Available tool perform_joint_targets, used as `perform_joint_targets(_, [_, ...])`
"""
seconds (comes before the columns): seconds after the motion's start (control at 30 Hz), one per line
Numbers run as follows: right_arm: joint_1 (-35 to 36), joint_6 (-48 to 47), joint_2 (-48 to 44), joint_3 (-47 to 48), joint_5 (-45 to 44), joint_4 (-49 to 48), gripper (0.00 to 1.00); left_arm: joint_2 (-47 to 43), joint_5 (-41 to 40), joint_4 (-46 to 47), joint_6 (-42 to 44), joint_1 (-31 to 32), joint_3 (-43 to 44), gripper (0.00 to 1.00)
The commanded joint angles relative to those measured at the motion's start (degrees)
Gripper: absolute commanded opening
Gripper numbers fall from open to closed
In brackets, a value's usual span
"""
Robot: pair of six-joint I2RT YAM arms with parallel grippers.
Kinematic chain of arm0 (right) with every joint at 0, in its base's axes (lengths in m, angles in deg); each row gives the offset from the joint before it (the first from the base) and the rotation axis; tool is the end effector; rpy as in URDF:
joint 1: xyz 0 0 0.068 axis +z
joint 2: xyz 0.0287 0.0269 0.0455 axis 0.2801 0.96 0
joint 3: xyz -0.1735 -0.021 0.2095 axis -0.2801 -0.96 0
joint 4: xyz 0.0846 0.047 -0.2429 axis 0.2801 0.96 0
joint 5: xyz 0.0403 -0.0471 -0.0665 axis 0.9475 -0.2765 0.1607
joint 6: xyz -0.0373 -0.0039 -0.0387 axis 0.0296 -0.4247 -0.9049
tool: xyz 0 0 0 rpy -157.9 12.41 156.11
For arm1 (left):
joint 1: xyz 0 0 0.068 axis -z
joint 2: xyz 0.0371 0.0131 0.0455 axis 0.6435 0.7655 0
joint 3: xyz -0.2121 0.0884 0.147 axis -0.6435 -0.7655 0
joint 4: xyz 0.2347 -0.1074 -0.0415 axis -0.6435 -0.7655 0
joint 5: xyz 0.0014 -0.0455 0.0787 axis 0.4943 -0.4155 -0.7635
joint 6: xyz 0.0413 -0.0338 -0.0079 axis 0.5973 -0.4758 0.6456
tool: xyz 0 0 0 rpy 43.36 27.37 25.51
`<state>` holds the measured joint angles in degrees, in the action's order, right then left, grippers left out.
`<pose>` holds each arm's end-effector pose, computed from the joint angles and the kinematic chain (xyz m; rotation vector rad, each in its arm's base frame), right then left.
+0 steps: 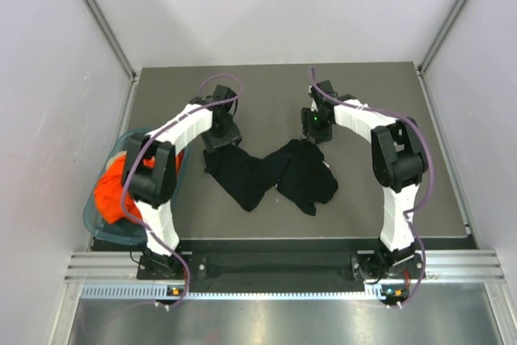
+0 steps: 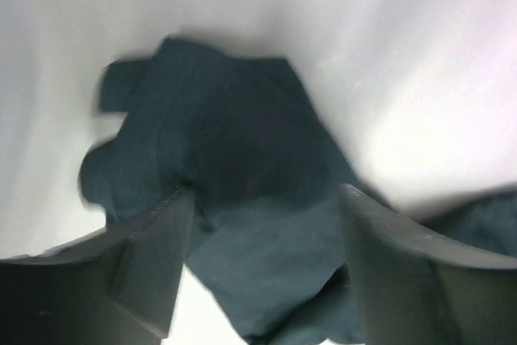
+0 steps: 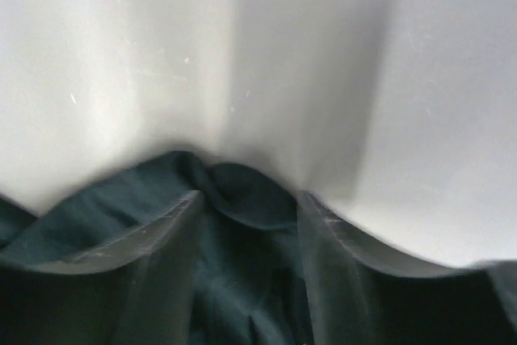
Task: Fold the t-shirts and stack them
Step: Flatten the tshirt out
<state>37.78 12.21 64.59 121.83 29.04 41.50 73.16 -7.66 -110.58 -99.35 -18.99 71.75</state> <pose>0.3966 0.1600 0.1752 -0.0575 2.7475 0.3409 0.3556 -0.1311 0.2146 -0.6219 2.7216 -0.0653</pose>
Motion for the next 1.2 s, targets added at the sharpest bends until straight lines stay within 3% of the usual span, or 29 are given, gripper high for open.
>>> perform_joint_targets(0.0, [-0.51,-1.18,1.55,3.32,0.21,-0.58,0.47,3.82,3.19,-3.49,2.23,-0.14,4.64,0.64])
perform_joint_targets(0.03, [-0.51,-1.35,1.64,3.67,0.39,-0.58,0.33,4.26,3.80,-3.75,2.75,-0.23,5.43,0.56])
perform_joint_targets(0.07, [-0.60,-1.70,1.47,3.94,0.39,-0.32,0.25,4.36,4.59,-3.67,3.89,-0.23,5.78,0.47])
perform_joint_targets(0.1, [-0.60,-1.88,1.12,4.55,0.30,-0.23,0.18,4.10,4.51,-3.67,4.34,-0.23,6.05,0.29])
perform_joint_targets(0.13, [-0.86,-2.14,-0.02,4.73,-0.48,-0.05,0.05,3.75,4.34,-4.01,4.95,-0.23,6.92,0.18])
perform_joint_targets(0.2, [-1.04,-2.58,-1.69,5.69,-1.54,1.09,0.00,1.99,2.68,-5.24,6.45,-0.23,8.33,0.00])
perform_joint_targets(0.4, [-1.30,-4.43,-14.59,6.93,-7.77,9.95,0.00,-13.11,1.08,-7.80,7.77,-0.32,10.18,0.00])
perform_joint_targets(0.7, [-0.60,2.77,-51.92,0.69,-13.40,19.19,0.00,-50.55,6.80,-3.58,5.31,-0.23,-6.33,0.00])
perform_joint_targets(0.8, [-0.51,6.20,-59.94,1.73,-13.84,23.67,0.00,-59.78,5.13,-4.37,4.34,-0.23,-6.26,0.00])
perform_joint_targets(1.0, [-0.51,7.79,-63.58,8.33,-17.35,28.95,0.00,-62.97,3.28,-4.46,2.94,-0.23,-3.97,0.00])
perform_joint_targets(1.17, [-0.51,4.45,-58.40,9.39,-29.12,27.99,0.00,-50.60,2.40,-6.39,0.92,-0.23,-1.25,0.00])
